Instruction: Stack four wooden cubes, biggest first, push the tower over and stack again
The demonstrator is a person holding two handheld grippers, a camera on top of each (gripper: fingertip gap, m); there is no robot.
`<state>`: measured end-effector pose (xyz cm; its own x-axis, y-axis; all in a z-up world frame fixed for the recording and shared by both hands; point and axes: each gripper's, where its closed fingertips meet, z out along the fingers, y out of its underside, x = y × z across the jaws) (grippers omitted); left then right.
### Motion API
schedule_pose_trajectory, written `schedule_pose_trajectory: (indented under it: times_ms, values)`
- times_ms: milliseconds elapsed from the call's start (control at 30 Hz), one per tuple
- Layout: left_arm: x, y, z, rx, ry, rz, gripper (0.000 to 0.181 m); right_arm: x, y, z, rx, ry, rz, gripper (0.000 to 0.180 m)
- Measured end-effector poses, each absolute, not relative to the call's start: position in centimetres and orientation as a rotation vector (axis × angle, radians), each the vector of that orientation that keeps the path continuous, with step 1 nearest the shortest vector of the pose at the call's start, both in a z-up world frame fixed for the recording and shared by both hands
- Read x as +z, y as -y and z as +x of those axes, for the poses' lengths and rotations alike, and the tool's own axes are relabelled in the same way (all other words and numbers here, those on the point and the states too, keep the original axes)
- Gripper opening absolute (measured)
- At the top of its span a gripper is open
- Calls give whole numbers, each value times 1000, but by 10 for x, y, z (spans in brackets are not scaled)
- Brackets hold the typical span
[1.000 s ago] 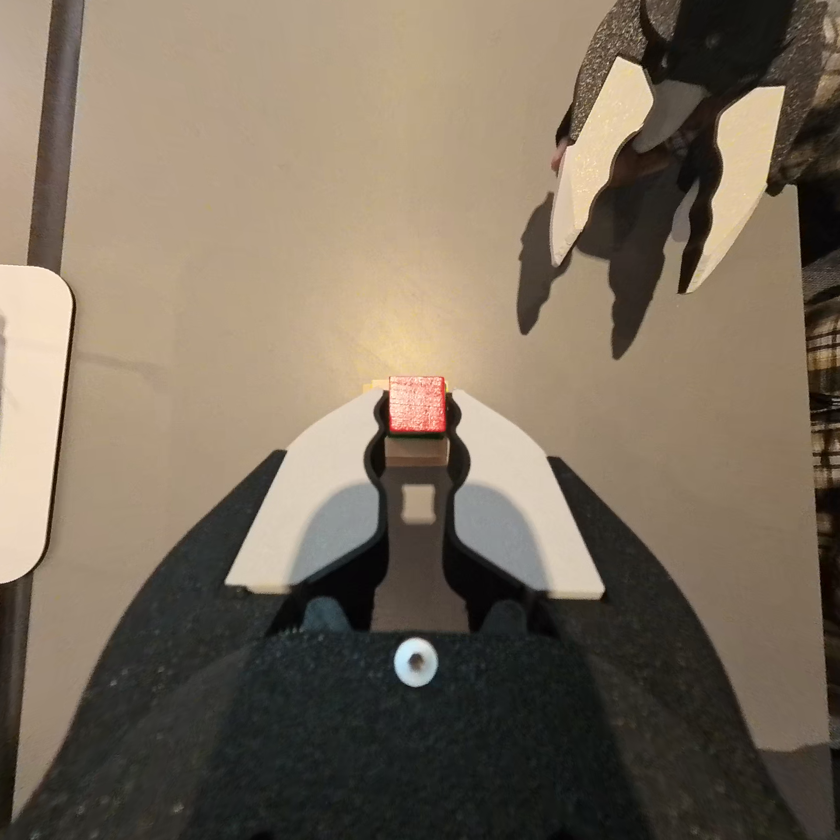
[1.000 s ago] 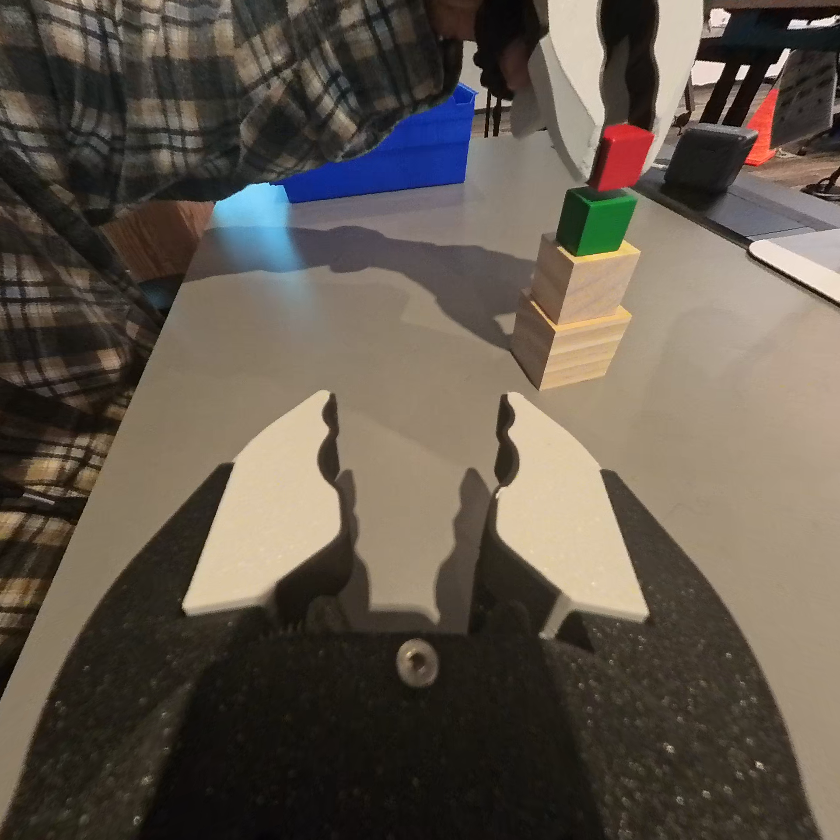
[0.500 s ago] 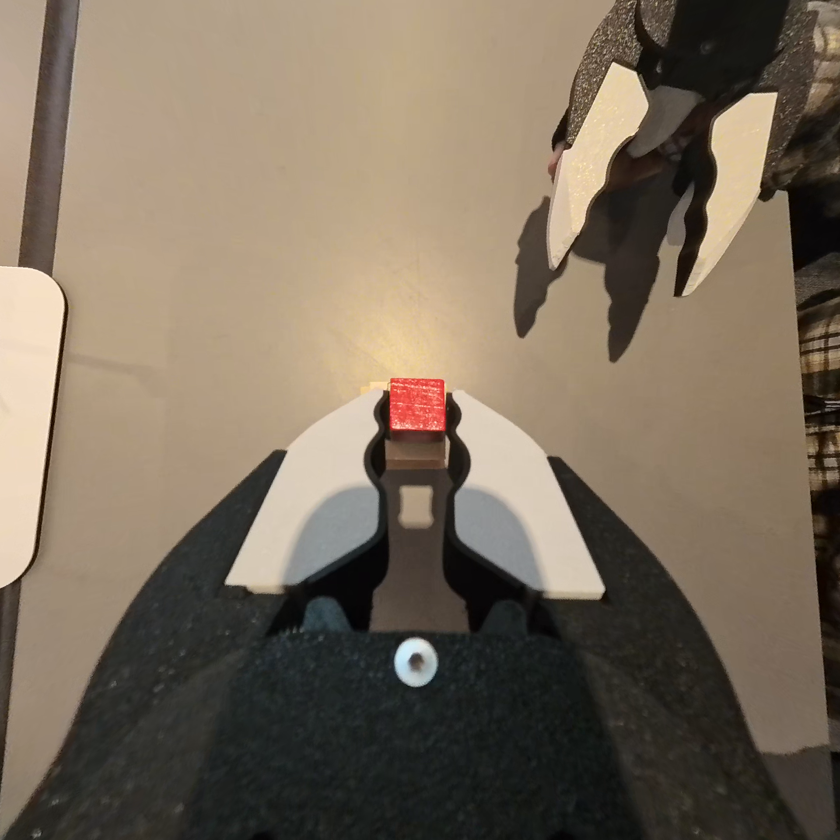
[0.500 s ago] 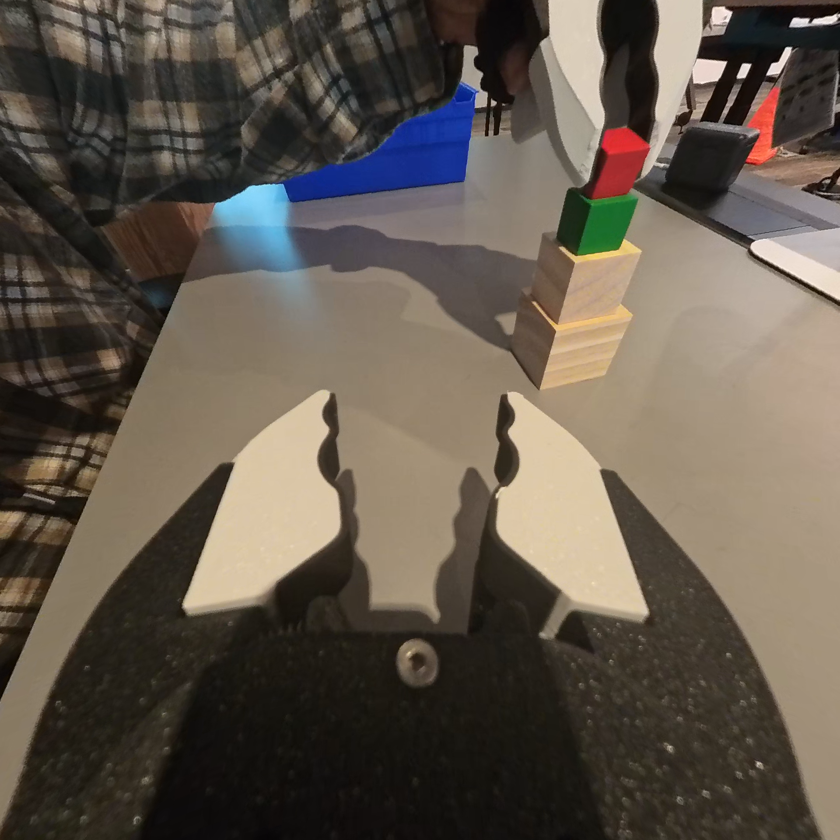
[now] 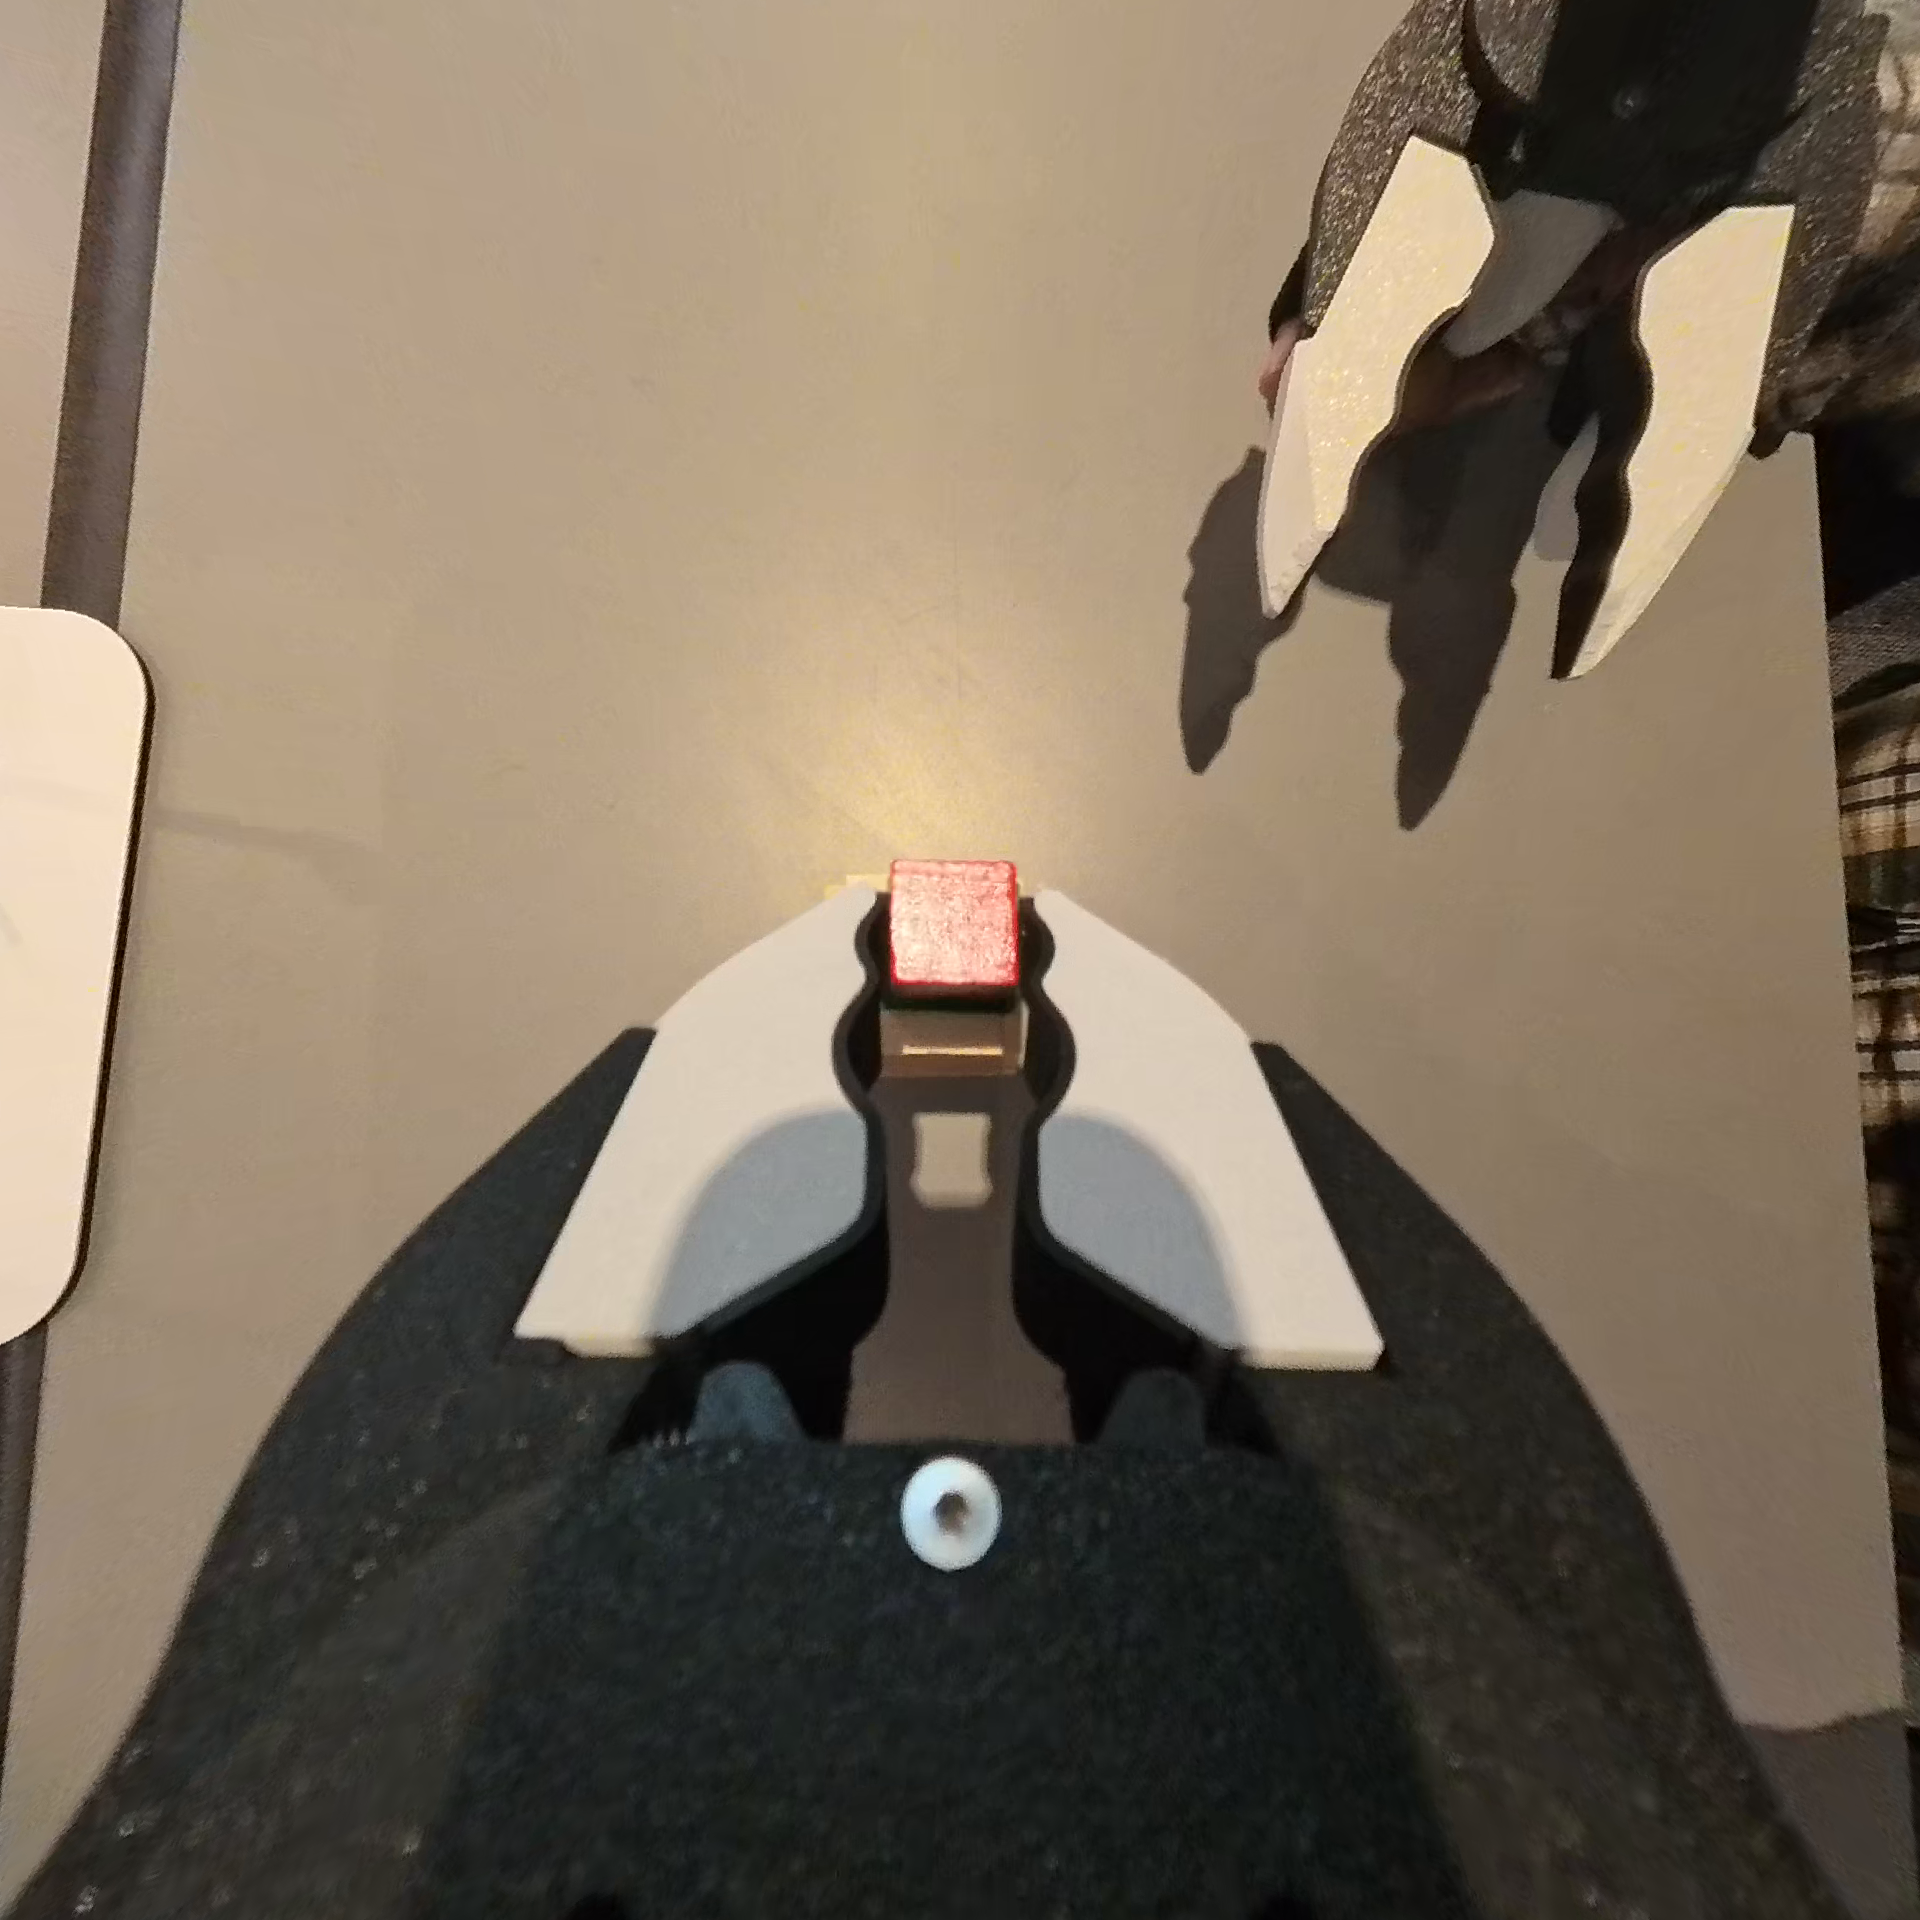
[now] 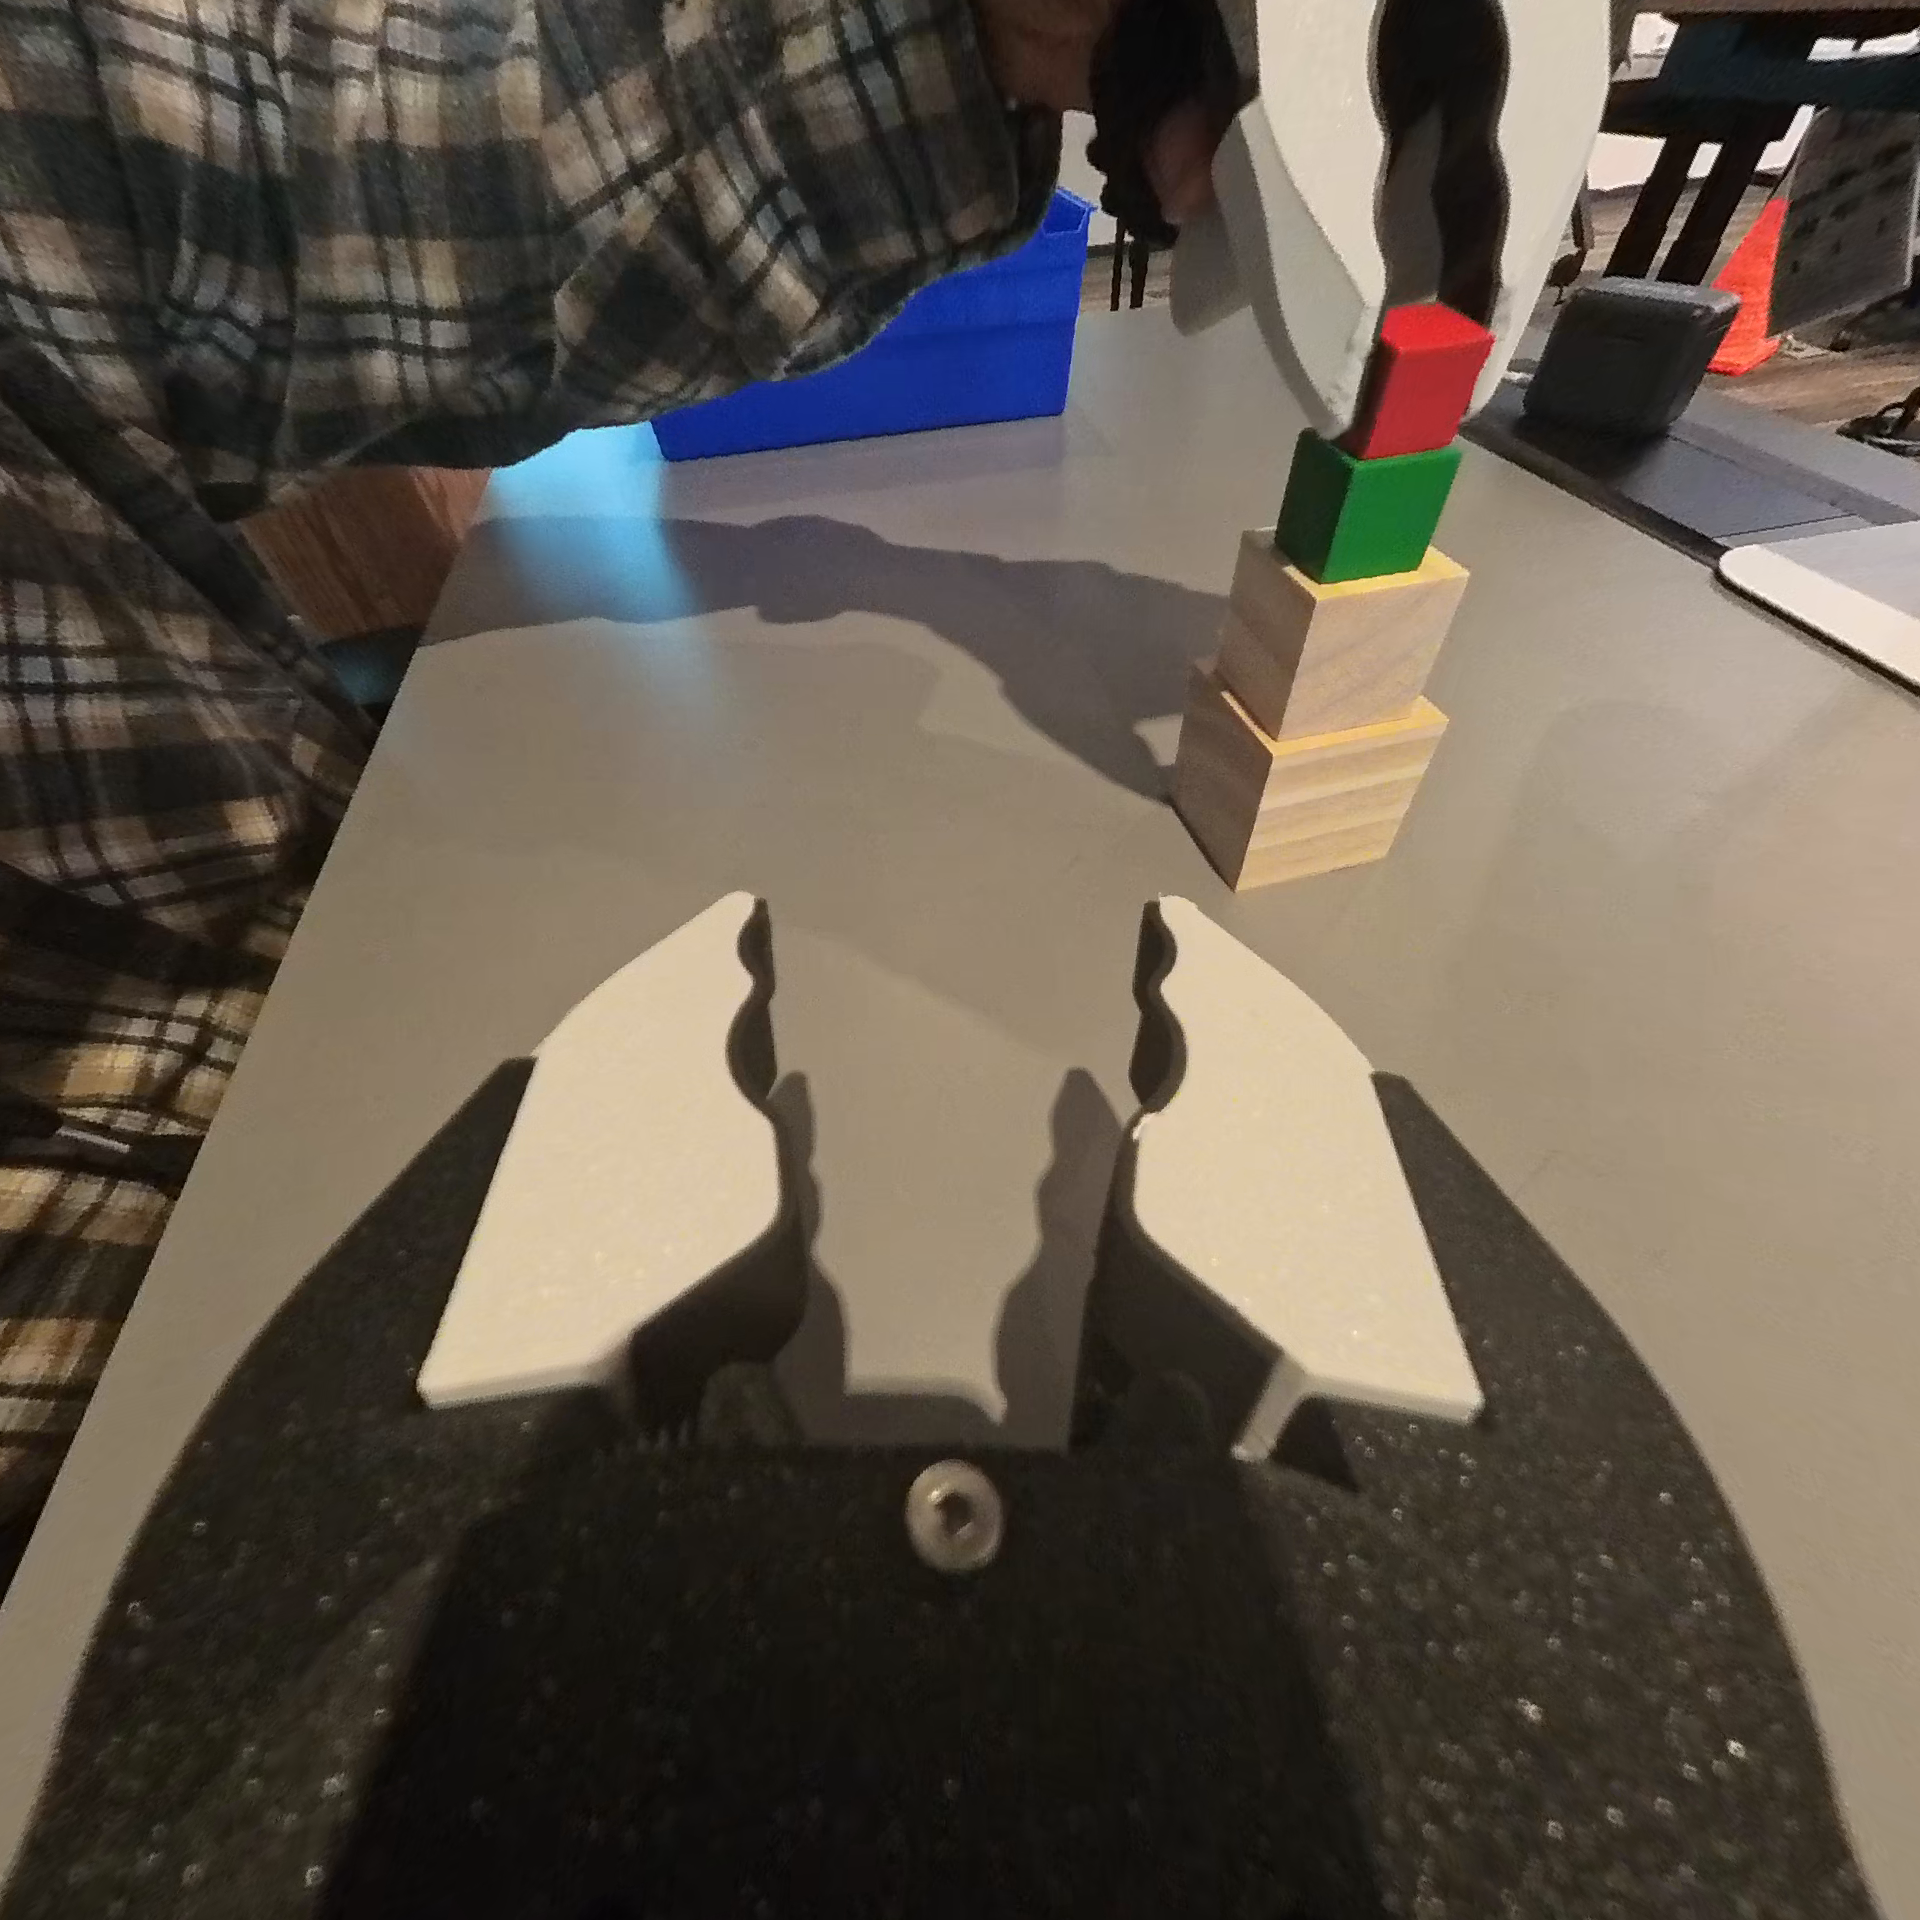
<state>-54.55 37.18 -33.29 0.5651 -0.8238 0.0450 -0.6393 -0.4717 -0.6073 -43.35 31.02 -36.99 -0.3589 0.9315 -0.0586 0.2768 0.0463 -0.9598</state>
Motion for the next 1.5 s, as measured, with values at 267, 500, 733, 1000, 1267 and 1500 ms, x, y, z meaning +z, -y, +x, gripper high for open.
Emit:
schedule_pose_trajectory:
  times_ms: [267, 500, 733, 1000, 1267, 1500]
  values:
    - [-332, -371, -545, -461, -1178, -2256, 23, -369, -310, -434, 1346, 1699, -1222, 66]
    - [-332, -371, -545, -459, -1175, -2251, 31, -369, -310, -434, 1344, 1695, -1222, 67]
    - [-280, -364, -567, -446, -1029, -2110, 49, -368, -313, -433, 1339, 1683, -1223, 68]
    - [-271, -313, -626, -322, -560, -1914, 70, -366, -324, -435, 1290, 1627, -1248, 75]
    - [-312, -278, -674, -300, -284, -1748, 69, -326, -381, -440, 936, 1429, -1418, 94]
    - [-317, -269, -704, -183, -214, -1697, 65, -319, -390, -446, 770, 1605, -1721, 0]
